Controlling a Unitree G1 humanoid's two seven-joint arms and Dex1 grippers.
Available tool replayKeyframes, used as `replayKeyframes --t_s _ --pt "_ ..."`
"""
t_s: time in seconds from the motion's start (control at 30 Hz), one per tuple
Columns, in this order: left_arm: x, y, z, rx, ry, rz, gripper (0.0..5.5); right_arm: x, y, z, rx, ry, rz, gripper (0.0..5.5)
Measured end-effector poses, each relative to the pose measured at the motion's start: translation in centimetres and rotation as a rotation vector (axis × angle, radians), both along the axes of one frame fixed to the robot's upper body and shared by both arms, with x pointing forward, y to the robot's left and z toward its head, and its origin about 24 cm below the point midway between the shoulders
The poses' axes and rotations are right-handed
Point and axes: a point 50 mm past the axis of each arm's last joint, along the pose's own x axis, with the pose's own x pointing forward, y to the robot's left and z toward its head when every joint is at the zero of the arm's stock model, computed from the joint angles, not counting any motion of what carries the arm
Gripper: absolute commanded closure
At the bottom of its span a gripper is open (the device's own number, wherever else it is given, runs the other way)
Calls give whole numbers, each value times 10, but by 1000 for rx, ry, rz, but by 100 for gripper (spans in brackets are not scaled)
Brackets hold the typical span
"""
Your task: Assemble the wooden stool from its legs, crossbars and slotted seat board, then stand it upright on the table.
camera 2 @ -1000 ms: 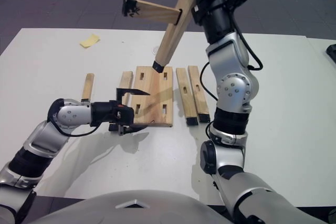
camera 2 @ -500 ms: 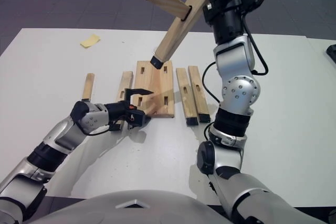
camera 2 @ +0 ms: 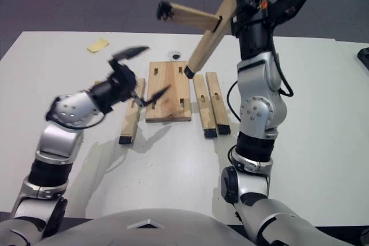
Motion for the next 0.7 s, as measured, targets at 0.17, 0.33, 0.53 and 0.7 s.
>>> replayKeyframes --t_s 0.17,0.33,0.53,0.7 --pt "23 50 10 -358 28 402 10 -8 -7 -39 19 132 -123 448" --pt "35 43 -32 -572 199 625 10 -17 -8 -51 114 143 -139 448" --pt "41 45 -59 -680 296 807 10 -15 -5 -57 183 122 -108 448" --pt "46 40 -61 -657 294 828 10 -10 -5 -71 192 138 -106 448"
